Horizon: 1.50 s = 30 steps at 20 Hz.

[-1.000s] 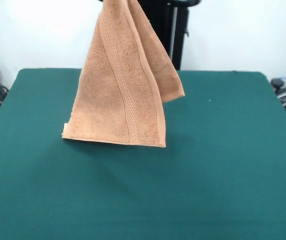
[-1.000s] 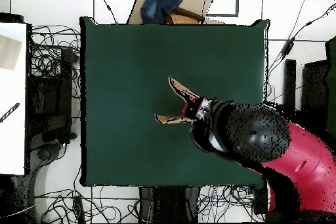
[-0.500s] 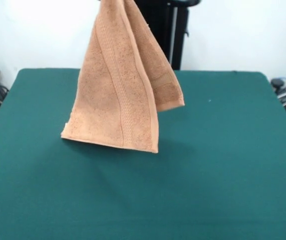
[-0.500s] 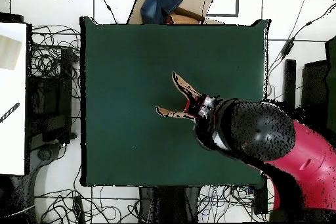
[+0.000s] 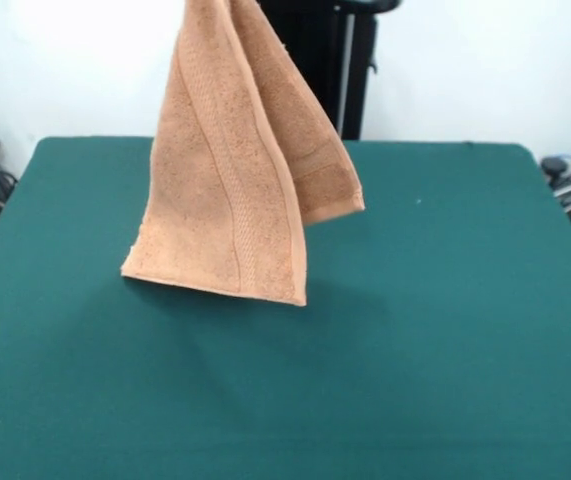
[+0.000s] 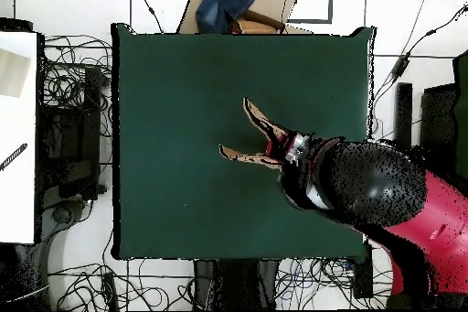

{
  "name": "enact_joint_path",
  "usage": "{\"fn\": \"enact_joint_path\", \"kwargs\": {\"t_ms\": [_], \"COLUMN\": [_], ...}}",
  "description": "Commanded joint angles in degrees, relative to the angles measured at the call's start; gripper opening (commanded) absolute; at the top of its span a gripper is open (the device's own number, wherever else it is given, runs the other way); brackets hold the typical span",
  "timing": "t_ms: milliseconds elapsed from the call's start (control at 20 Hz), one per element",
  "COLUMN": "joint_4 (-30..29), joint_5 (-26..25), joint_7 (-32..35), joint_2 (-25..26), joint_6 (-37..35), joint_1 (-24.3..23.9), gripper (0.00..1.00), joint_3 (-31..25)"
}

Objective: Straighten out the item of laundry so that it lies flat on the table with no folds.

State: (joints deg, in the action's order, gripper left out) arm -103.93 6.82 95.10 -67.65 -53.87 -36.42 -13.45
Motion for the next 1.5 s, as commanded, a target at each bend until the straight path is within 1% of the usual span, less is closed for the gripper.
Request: {"fn": "enact_joint_path", "kwargs": {"t_ms": [50, 200, 450, 600, 800, 1050, 1250, 1500], "joint_4": [-7.0, -8.2, -6.9, -7.1, -8.2, -9.3, -9.8, -9.7], "joint_5": [-1.3, -1.1, -1.3, -1.3, -1.1, -1.3, -2.3, -3.3], "joint_7": [-7.8, -6.3, -5.6, -4.6, -2.9, 1.5, 5.9, 9.2], "joint_2": [0.7, 0.6, -0.1, -0.8, -1.1, -0.4, 0.1, 2.4], "joint_6": [3.2, 5.0, 2.7, 2.5, 3.9, 7.5, 10.4, 14.4], "joint_1": [0.7, 1.5, 2.2, 2.9, 4.3, 7.6, 11.3, 14.5], "gripper": [0.00, 0.00, 0.00, 0.00, 0.00, 0.00, 0.00, 0.00], "joint_3": [-4.5, -4.7, -4.4, -4.1, -3.7, -3.1, -1.7, -0.1]}}
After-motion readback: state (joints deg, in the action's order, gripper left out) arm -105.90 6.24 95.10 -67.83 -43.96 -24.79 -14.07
